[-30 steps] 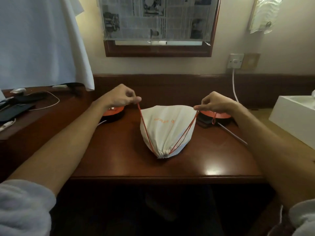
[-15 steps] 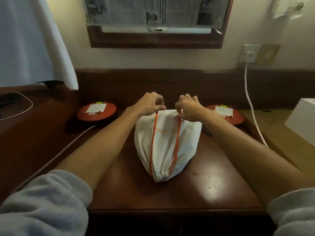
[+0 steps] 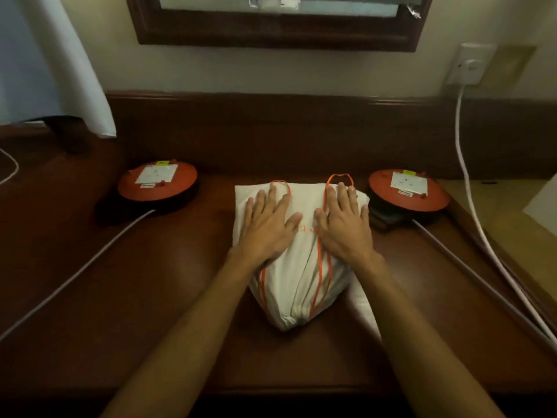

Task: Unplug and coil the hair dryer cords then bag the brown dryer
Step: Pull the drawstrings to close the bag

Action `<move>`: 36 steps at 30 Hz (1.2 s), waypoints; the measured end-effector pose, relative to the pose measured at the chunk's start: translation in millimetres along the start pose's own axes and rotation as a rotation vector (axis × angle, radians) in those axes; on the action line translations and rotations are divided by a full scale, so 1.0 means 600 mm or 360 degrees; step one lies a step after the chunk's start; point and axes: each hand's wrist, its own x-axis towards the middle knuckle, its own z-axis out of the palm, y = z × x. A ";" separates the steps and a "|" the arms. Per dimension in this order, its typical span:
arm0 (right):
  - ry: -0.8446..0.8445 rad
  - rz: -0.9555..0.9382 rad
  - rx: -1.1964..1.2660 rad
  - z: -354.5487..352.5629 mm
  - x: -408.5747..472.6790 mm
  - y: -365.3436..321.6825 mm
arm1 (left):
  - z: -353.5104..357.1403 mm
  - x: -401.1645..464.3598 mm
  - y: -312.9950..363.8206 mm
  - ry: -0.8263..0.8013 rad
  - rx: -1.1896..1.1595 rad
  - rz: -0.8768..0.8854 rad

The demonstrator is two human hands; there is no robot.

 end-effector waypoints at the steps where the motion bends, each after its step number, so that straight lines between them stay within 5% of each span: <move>1: -0.0044 0.0000 -0.0027 0.004 0.003 0.001 | 0.003 0.000 0.000 -0.0018 0.0055 0.0002; 9: -0.0094 -0.0102 -0.0153 0.025 0.026 -0.004 | -0.004 0.011 0.010 -0.0019 0.0243 -0.0066; 13: -0.0105 -0.0129 0.0121 0.007 0.024 0.000 | -0.054 0.020 0.008 -0.0097 -0.0240 -0.0120; 15: 0.0166 -0.0156 0.0343 0.001 -0.017 -0.003 | -0.074 0.001 -0.002 0.0131 -0.0579 -0.0132; 18: 0.0343 -0.0099 0.0638 0.003 -0.119 -0.017 | -0.072 -0.058 -0.011 0.0633 -0.0610 -0.0044; 23: -0.0054 -0.0173 0.0476 0.044 -0.146 -0.009 | 0.005 -0.104 -0.012 0.0099 -0.0364 0.0077; 36: -0.0071 -0.0160 0.0342 0.089 0.037 -0.040 | 0.000 0.066 -0.080 0.0175 -0.0174 0.0024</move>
